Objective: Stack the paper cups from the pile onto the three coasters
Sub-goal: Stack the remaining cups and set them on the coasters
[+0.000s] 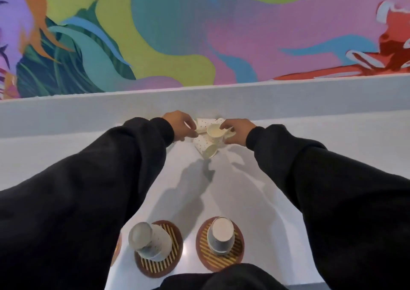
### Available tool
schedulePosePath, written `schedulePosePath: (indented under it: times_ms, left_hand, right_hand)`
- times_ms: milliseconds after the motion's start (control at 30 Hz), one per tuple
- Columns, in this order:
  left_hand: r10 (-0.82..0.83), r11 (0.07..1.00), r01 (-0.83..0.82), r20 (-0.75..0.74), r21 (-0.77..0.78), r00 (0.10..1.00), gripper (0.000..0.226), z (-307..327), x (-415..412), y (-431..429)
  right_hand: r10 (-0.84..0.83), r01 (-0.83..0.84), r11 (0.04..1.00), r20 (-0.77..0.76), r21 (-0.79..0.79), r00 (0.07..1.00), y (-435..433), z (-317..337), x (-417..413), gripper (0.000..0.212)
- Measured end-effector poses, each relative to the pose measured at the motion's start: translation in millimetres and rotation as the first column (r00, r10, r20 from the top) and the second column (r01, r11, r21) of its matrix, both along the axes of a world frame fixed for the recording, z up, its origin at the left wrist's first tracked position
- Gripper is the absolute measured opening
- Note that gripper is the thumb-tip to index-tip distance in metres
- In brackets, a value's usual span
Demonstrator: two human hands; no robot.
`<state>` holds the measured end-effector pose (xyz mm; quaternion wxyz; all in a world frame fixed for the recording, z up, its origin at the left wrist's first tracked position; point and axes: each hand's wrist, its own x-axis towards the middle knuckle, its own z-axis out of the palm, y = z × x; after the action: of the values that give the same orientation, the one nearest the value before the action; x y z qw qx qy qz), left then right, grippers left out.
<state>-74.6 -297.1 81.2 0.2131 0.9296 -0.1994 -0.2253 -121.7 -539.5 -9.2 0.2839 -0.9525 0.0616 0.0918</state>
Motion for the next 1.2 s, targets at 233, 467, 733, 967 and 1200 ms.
schedulePosePath:
  times_ms: [233,467,733,967,1200]
  left_hand:
    - [0.287,0.950,-0.312,-0.384,-0.003,0.878,0.051,-69.3,32.5,-19.3]
    - [0.464,0.830,-0.557,-0.530,-0.019,0.710,0.061,-122.8,43.3,-38.5]
    - [0.478,0.781,-0.625,-0.624,-0.021,0.618,0.055,-146.5,37.9,-57.9]
    - [0.492,0.755,-0.656,-0.655,-0.006,0.573,0.037,-161.5,43.7,-53.8]
    - [0.433,0.673,-0.731,-0.740,-0.114,0.515,0.054,-151.1,57.6,-26.5]
  right_hand:
    - [0.115,-0.137,0.953,-0.098,-0.268,0.989,16.1,-20.3,56.6,0.071]
    - [0.189,-0.246,0.897,-0.185,-0.367,0.964,24.9,-42.8,78.3,0.085]
    - [0.131,-0.192,0.934,-0.212,-0.301,0.968,20.8,-53.4,73.7,0.060]
    - [0.095,-0.113,0.982,-0.124,-0.150,0.988,16.1,-65.7,61.1,0.056]
    - [-0.271,0.318,0.880,-0.177,0.352,0.946,6.5,-74.2,39.7,0.054]
